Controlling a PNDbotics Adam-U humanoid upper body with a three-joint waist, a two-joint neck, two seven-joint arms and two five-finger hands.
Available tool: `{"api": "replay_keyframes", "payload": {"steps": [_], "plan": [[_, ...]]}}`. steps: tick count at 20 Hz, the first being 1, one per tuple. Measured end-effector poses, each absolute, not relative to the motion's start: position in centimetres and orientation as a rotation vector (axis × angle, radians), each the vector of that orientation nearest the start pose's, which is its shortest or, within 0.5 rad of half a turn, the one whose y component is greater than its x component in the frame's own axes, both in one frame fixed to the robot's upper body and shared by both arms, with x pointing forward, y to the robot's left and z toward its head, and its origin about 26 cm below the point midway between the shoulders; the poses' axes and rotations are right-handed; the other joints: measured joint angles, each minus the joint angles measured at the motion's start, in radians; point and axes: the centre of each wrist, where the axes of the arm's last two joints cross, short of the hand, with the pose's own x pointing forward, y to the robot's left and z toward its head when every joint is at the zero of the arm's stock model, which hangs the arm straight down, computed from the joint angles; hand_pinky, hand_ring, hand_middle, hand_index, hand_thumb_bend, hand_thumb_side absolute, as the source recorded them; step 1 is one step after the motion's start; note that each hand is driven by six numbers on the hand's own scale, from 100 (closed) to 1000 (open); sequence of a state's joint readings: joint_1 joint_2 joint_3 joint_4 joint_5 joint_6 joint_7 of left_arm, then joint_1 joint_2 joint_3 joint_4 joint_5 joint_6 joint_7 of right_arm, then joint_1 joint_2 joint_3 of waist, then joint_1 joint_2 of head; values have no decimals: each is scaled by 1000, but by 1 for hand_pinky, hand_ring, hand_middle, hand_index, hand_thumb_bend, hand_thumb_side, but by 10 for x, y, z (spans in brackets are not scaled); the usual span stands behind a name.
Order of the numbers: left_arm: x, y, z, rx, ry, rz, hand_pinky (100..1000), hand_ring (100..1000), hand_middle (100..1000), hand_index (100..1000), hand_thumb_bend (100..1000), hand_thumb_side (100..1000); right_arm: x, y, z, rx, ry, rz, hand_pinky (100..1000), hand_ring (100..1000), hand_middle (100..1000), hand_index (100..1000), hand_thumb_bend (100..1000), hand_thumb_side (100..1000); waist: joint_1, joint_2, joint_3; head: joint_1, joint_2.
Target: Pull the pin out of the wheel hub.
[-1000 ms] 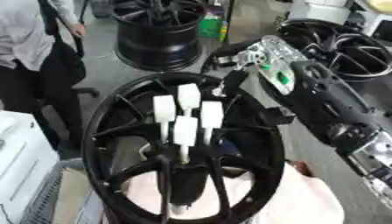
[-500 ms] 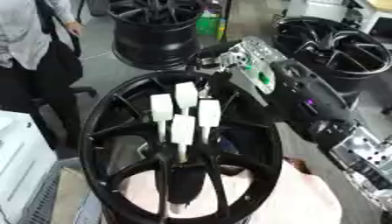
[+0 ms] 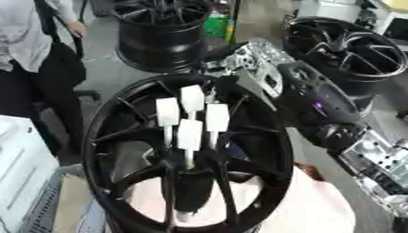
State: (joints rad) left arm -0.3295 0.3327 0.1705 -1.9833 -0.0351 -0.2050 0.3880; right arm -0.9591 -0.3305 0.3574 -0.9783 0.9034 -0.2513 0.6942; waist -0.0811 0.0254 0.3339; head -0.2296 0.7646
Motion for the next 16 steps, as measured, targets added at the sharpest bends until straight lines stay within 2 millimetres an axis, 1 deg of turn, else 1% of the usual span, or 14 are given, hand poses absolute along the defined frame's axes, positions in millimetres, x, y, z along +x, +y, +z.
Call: {"api": "replay_keyframes", "payload": {"steps": [3,7,11,16], "plan": [[301,301,220,499,-2566,184,781,865,656,838,261,479,472,-184,178,-588,-1163,2001,895,903,873,921,293,412,0,0,1,-3,0],[302,302,222,506,-2578,202,783,861,659,837,280,468,474,-186,196,-609,-1114,2066,900,907,876,911,306,428,6,-2,7,-11,0],[302,302,227,516,-2597,229,793,859,661,837,293,460,475,-186,216,-611,-1058,2131,899,908,877,915,293,453,20,-11,18,-21,-1],[303,303,230,532,-2606,255,794,858,660,837,304,458,476,-188,222,-605,-1066,2122,897,909,878,916,267,467,26,-19,24,-24,-1]]}}
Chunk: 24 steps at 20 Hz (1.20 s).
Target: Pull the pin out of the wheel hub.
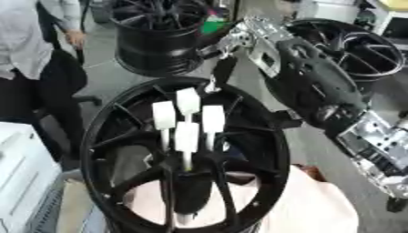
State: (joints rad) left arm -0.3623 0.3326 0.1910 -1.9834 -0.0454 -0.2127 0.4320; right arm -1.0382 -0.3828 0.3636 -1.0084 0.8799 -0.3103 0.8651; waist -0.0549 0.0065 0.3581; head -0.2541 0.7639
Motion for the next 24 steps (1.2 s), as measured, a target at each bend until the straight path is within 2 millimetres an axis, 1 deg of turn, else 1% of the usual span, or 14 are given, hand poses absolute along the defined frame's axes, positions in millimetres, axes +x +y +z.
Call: {"api": "replay_keyframes", "payload": {"steps": [1,2,5,12,15,20,21,24], "plan": [[303,303,231,-723,3519,-355,794,858,660,837,304,458,476,-189,223,-603,-1069,2121,897,909,877,916,266,468,1,-2,2,-1,0],[303,304,231,-727,3515,-365,794,858,657,837,308,458,476,-189,223,-598,-1073,2120,893,907,873,911,242,491,1,-3,5,-2,0],[303,304,234,-731,3498,-395,794,856,655,837,318,457,476,-188,222,-578,-1085,2118,890,906,872,909,212,515,3,-5,9,-5,0],[302,312,239,-785,3461,-483,794,856,653,837,317,465,475,-182,214,-491,-1120,2133,873,915,870,913,172,606,3,-13,17,-5,1],[301,314,239,-813,3456,-508,794,857,652,837,313,468,475,-180,209,-453,-1132,2140,869,919,869,916,165,617,3,-16,15,-5,1],[300,317,236,-847,3458,-531,793,858,650,838,307,475,474,-177,197,-374,-1156,2149,862,921,870,918,108,644,2,-19,5,-4,1],[300,318,236,-849,3457,-534,793,858,650,838,306,475,473,-176,196,-356,-1166,2150,863,922,871,919,115,642,2,-19,5,-5,1],[300,318,236,-857,3457,-539,793,859,649,837,305,474,472,-172,192,-305,-1185,2155,859,921,871,918,100,657,1,-21,4,-5,1]]}}
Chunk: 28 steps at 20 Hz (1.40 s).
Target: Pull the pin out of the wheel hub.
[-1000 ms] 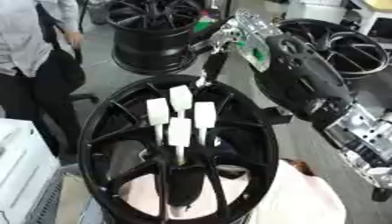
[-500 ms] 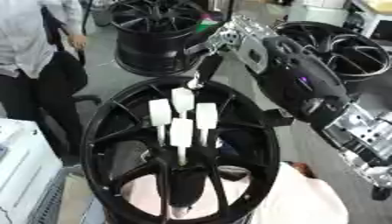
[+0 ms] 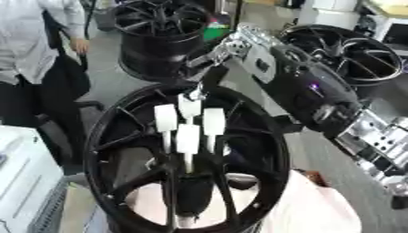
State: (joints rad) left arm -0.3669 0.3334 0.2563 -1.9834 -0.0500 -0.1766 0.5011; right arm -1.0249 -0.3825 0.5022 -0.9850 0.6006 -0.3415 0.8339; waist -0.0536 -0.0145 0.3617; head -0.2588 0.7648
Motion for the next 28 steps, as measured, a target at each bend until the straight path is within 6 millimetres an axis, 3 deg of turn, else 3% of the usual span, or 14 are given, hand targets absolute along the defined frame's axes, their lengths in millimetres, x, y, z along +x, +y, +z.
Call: {"api": "replay_keyframes", "payload": {"steps": [8,12,13,22,28], "plan": [[299,319,234,-868,3465,-537,792,859,648,837,301,478,466,-165,182,-180,-1215,2150,858,931,881,927,100,688,-1,-1,-4,-1,0],[299,319,234,-868,3466,-536,792,860,648,838,301,478,464,-161,181,-168,-1215,2166,867,940,891,936,100,655,-3,-1,-4,-5,0],[299,319,234,-869,3466,-536,792,860,647,838,299,480,464,-161,181,-169,-1214,2166,877,947,897,943,100,585,-4,-1,-4,-6,0],[299,320,232,-882,3470,-532,792,861,645,837,293,484,467,-172,177,-224,-1195,2144,882,948,891,935,161,420,-7,5,-3,-9,0],[299,320,232,-885,3472,-529,792,862,644,837,293,482,469,-176,181,-247,-1195,2126,875,938,885,934,166,407,-8,8,-2,-12,0]]}}
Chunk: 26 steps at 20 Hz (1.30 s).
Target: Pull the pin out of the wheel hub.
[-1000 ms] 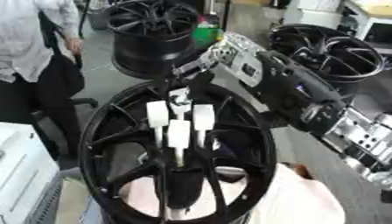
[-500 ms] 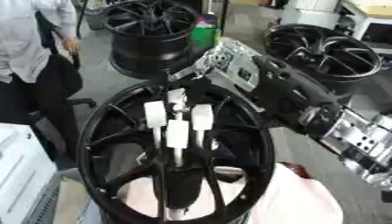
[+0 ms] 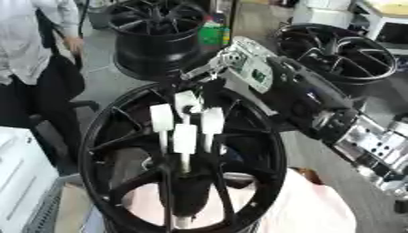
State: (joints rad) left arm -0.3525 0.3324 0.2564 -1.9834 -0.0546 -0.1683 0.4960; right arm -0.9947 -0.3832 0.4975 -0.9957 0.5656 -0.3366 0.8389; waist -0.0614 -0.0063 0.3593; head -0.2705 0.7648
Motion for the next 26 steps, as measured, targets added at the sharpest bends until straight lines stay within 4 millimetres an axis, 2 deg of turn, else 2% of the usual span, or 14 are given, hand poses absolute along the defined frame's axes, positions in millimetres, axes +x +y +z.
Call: {"api": "replay_keyframes", "payload": {"steps": [3,7,9,14,20,23,26], "plan": [[299,320,232,-889,3471,-527,792,861,644,836,295,480,469,-177,182,-251,-1190,2122,873,935,876,931,168,410,-1,1,0,-2,0],[299,320,232,-892,3470,-525,793,862,644,836,293,482,469,-178,180,-250,-1184,2119,859,907,782,888,184,388,-1,1,0,-7,0],[299,320,232,-894,3469,-524,792,861,644,836,293,482,470,-178,181,-249,-1188,2117,858,904,770,878,207,371,-1,1,0,-8,0],[299,320,232,-896,3468,-522,792,861,643,835,291,486,470,-177,179,-261,-1192,2124,851,885,734,849,269,240,-4,1,4,-13,0],[299,320,232,-896,3467,-523,793,861,643,834,289,489,472,-178,175,-269,-1200,2119,821,818,579,728,207,183,-8,1,5,-16,0],[299,319,231,-894,3468,-528,793,861,643,834,287,493,472,-179,175,-266,-1200,2113,799,781,523,675,223,108,-8,1,5,-18,0],[299,319,230,-892,3469,-534,793,861,643,834,284,499,471,-179,175,-262,-1192,2108,782,749,494,643,219,100,-8,1,5,-21,0]]}}
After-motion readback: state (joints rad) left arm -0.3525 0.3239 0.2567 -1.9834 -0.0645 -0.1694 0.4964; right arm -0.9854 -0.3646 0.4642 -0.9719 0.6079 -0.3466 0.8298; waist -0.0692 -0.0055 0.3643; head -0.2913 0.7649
